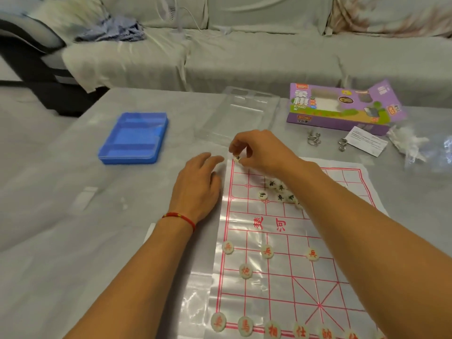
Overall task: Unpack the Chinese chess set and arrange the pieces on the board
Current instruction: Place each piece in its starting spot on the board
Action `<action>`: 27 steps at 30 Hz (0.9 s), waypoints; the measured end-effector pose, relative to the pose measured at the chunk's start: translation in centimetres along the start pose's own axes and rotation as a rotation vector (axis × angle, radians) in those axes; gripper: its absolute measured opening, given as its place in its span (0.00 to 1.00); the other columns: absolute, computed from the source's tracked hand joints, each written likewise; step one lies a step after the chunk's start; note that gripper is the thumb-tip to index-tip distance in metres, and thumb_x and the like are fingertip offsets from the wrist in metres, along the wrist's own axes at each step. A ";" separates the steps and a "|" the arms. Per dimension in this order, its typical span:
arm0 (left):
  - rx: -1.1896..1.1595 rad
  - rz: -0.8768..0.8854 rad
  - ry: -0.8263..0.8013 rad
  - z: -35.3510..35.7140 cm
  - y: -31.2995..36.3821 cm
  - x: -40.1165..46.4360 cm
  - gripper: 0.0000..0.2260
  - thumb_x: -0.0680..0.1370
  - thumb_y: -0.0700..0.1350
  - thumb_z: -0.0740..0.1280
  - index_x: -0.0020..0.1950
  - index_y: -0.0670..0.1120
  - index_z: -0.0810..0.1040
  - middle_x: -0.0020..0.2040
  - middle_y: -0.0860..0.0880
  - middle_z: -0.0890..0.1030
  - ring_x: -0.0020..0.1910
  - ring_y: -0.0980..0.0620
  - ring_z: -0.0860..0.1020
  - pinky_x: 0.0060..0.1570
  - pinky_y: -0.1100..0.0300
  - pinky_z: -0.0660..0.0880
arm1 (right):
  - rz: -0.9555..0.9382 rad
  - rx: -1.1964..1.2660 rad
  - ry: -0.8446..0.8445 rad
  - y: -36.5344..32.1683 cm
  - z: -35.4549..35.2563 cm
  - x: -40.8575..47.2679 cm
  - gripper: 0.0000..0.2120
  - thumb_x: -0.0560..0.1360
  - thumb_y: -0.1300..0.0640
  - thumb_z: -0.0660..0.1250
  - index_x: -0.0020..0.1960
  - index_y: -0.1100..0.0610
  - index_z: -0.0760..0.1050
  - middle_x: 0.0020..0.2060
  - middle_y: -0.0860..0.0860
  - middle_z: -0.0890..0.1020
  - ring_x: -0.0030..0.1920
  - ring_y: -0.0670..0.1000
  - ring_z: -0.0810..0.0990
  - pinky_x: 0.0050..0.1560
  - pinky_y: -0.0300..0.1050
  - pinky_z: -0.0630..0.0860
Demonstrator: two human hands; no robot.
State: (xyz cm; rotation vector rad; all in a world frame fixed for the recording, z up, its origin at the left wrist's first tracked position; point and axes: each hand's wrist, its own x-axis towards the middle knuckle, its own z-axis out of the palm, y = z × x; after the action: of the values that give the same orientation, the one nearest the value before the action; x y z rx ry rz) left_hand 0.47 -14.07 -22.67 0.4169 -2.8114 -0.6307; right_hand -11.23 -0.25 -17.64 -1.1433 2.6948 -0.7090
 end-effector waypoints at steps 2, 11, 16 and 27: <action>0.031 0.036 0.009 0.4 -0.1 0.1 0.18 0.83 0.53 0.56 0.73 0.53 0.69 0.73 0.50 0.70 0.72 0.50 0.66 0.72 0.53 0.61 | 0.008 -0.030 -0.030 0.3 0.4 0.5 0.15 0.75 0.64 0.71 0.59 0.51 0.79 0.53 0.47 0.83 0.40 0.41 0.75 0.42 0.28 0.68; 0.269 0.064 -0.022 1.5 -0.7 0.8 0.22 0.82 0.60 0.52 0.76 0.58 0.62 0.73 0.51 0.64 0.74 0.48 0.60 0.71 0.49 0.59 | 0.026 -0.082 -0.009 2.2 0.7 0.1 0.18 0.75 0.50 0.73 0.63 0.52 0.77 0.53 0.47 0.81 0.46 0.43 0.76 0.47 0.35 0.72; 0.289 0.056 -0.010 1.9 -0.7 1.0 0.22 0.81 0.60 0.51 0.76 0.59 0.61 0.73 0.51 0.63 0.73 0.49 0.60 0.70 0.50 0.59 | 0.025 -0.102 0.000 2.5 1.2 0.7 0.13 0.75 0.49 0.73 0.57 0.52 0.81 0.47 0.47 0.81 0.43 0.44 0.77 0.42 0.33 0.71; 0.316 0.052 -0.018 2.1 -0.7 1.1 0.22 0.82 0.60 0.49 0.77 0.60 0.58 0.74 0.51 0.61 0.74 0.48 0.58 0.71 0.49 0.58 | 0.046 -0.089 0.015 2.4 1.8 1.3 0.12 0.75 0.48 0.73 0.56 0.51 0.81 0.48 0.48 0.81 0.44 0.47 0.78 0.46 0.39 0.75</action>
State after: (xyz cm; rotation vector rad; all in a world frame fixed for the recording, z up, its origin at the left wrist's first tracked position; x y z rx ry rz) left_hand -0.98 -14.26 -24.69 0.3919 -2.9334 -0.1777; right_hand -13.17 -0.41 -20.24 -1.0960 2.7808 -0.5983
